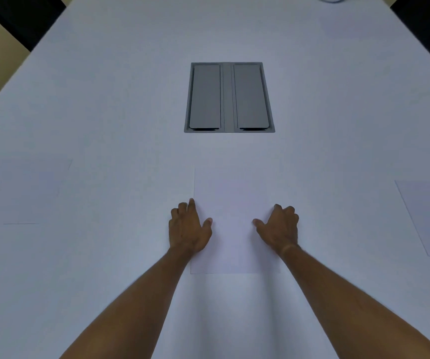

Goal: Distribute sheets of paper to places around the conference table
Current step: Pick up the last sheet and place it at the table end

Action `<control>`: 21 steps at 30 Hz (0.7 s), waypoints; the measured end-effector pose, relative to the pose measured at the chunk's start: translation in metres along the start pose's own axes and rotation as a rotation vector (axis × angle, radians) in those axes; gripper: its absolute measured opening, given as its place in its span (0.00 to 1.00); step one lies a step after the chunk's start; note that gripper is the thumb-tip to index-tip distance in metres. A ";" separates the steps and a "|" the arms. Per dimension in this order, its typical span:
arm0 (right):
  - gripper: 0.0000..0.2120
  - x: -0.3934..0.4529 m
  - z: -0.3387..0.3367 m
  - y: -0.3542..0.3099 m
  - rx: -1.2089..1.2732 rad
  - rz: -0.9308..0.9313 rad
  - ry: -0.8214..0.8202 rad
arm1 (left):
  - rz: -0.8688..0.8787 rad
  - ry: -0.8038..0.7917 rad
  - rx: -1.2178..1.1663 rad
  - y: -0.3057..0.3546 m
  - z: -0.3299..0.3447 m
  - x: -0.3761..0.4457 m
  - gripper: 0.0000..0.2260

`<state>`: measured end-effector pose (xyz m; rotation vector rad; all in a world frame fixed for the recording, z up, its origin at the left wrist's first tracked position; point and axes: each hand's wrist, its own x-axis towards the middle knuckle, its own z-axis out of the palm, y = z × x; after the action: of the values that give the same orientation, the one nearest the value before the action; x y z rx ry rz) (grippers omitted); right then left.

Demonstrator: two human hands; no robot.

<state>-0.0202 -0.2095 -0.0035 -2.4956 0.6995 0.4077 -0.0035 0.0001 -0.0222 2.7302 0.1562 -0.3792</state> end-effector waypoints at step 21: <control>0.32 0.009 0.001 0.002 0.155 0.034 -0.009 | -0.309 0.146 -0.609 0.012 -0.008 0.029 0.03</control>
<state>-0.0137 -0.2141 -0.0088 -2.3375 0.7419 0.3628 0.0286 -0.0064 -0.0187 2.1266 0.6275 -0.1716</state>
